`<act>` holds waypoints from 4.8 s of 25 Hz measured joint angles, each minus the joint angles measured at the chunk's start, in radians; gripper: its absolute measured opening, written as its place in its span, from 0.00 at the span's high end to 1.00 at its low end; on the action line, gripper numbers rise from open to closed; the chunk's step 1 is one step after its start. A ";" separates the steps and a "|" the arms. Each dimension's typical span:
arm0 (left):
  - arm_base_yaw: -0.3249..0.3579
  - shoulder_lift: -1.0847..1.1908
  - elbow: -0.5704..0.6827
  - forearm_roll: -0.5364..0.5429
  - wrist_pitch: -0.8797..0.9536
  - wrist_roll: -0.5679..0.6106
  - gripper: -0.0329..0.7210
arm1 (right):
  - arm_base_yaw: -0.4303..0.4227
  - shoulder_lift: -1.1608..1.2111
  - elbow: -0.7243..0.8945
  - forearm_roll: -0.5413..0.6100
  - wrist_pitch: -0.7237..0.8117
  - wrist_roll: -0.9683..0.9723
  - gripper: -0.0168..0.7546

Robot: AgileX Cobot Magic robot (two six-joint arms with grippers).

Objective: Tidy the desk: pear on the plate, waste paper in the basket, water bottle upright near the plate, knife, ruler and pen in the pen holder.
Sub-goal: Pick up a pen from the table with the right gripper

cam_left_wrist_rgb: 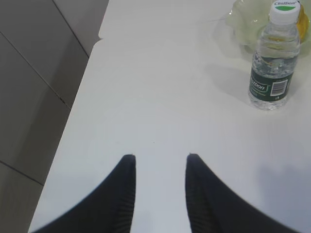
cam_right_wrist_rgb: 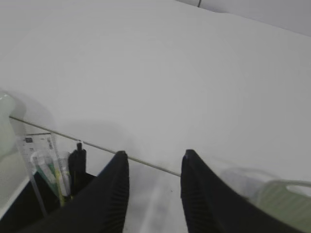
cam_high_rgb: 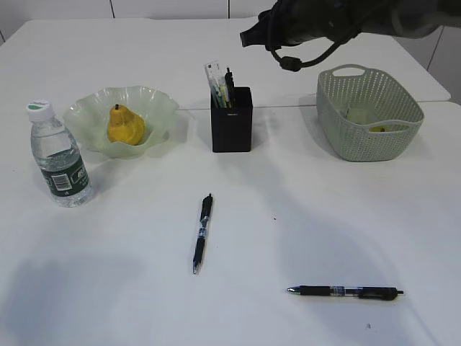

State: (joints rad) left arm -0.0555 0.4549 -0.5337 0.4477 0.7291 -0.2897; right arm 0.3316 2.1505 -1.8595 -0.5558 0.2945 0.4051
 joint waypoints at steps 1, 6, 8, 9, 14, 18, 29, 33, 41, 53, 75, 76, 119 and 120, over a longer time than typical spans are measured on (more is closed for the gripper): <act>0.000 0.000 0.000 -0.002 0.000 0.000 0.64 | 0.000 -0.014 0.000 -0.001 0.036 -0.002 0.59; 0.000 0.000 0.000 -0.033 0.000 0.000 0.64 | 0.014 -0.062 0.000 0.000 0.227 -0.068 0.59; 0.000 0.000 0.000 -0.038 0.000 0.000 0.64 | 0.028 -0.065 0.000 0.016 0.307 -0.128 0.59; 0.000 0.000 0.000 -0.040 0.000 0.000 0.64 | 0.041 -0.065 0.000 0.033 0.350 -0.165 0.59; 0.000 0.000 0.000 -0.052 0.000 0.000 0.64 | 0.102 -0.065 0.000 0.147 0.541 -0.314 0.59; 0.000 0.000 0.000 -0.060 0.013 0.000 0.64 | 0.125 -0.074 0.000 0.288 0.649 -0.334 0.59; 0.000 0.000 0.000 -0.068 0.079 0.000 0.64 | 0.126 -0.099 0.000 0.659 0.848 -0.241 0.59; 0.000 0.000 0.000 -0.034 0.100 0.000 0.64 | 0.126 -0.099 0.000 0.707 0.872 -0.145 0.59; 0.000 0.000 0.000 0.007 0.143 0.000 0.64 | 0.126 -0.099 0.000 0.804 0.889 0.064 0.59; 0.000 0.000 0.000 0.007 0.144 0.000 0.64 | 0.184 0.026 -0.008 0.805 0.886 0.158 0.59; 0.000 0.000 0.000 0.007 0.145 0.000 0.64 | 0.227 0.153 -0.103 0.767 0.823 0.158 0.59; 0.000 0.000 0.000 0.007 0.145 0.000 0.64 | 0.227 0.153 -0.108 0.767 0.823 0.158 0.59; 0.000 0.000 0.000 0.007 0.172 0.000 0.64 | 0.242 0.166 -0.128 0.657 0.744 0.180 0.49; 0.000 0.000 0.000 0.007 0.172 0.000 0.64 | 0.247 0.173 -0.129 0.655 0.749 0.181 0.49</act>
State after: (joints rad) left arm -0.0555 0.4549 -0.5337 0.4549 0.9012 -0.2897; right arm 0.5782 2.3233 -1.9888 0.0996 1.0436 0.5862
